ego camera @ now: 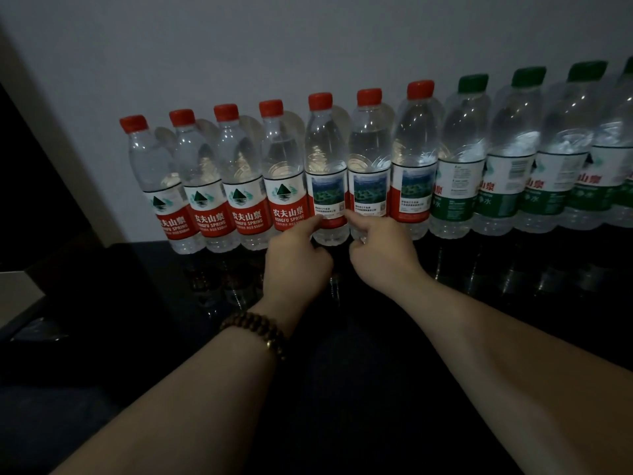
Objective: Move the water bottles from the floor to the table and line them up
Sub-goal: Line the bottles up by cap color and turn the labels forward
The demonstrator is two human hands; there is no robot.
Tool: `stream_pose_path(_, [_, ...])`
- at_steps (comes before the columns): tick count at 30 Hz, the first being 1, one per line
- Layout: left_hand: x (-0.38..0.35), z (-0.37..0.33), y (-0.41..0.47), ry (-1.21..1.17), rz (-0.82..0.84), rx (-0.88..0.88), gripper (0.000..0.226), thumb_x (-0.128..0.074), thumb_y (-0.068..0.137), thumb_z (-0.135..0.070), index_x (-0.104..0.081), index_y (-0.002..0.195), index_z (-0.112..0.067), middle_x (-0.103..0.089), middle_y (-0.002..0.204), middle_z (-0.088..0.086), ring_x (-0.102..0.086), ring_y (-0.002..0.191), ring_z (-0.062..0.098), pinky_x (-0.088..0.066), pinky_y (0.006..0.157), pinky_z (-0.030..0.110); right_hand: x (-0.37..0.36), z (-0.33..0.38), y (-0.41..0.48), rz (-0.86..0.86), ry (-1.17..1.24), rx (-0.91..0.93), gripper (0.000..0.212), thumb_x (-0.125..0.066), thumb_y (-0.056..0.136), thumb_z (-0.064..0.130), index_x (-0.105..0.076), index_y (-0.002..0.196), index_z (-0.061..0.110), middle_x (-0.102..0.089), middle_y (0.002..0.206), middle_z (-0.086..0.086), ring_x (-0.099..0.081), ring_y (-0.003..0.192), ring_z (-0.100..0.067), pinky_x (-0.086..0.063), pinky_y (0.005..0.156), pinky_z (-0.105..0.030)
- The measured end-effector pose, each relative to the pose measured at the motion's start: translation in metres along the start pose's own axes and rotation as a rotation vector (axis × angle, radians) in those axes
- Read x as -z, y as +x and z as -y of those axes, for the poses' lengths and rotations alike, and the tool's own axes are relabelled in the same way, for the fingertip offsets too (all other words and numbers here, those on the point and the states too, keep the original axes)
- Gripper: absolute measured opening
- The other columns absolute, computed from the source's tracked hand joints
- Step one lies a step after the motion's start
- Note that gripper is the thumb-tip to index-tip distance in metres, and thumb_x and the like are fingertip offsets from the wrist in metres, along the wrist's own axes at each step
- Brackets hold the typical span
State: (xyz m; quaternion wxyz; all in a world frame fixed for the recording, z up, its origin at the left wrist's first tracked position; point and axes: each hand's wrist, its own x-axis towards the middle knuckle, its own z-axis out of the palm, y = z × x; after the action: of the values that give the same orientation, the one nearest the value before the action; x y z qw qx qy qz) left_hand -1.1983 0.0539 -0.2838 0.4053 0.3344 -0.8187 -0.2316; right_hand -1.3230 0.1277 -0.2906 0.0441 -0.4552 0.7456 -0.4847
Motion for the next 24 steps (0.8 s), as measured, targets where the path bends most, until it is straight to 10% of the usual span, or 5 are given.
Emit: stream_pose_path(24, [-0.0048, -0.0014, 0.003, -0.122, 0.033, 0.044, 0.063, -0.055, 0.081, 0.006, -0.061, 0.14, -0.017, -0.067, 0.132, -0.002, -0.053, 0.111, 0.0, -0.03, 0.072, -0.011, -0.0027, -0.0017, 0.0023, 0.029, 0.072, -0.018, 0.073, -0.049, 0.08, -0.007, -0.053, 0.146, 0.024, -0.047, 0.154, 0.001, -0.034, 0.148, -0.021, -0.019, 0.112, -0.022])
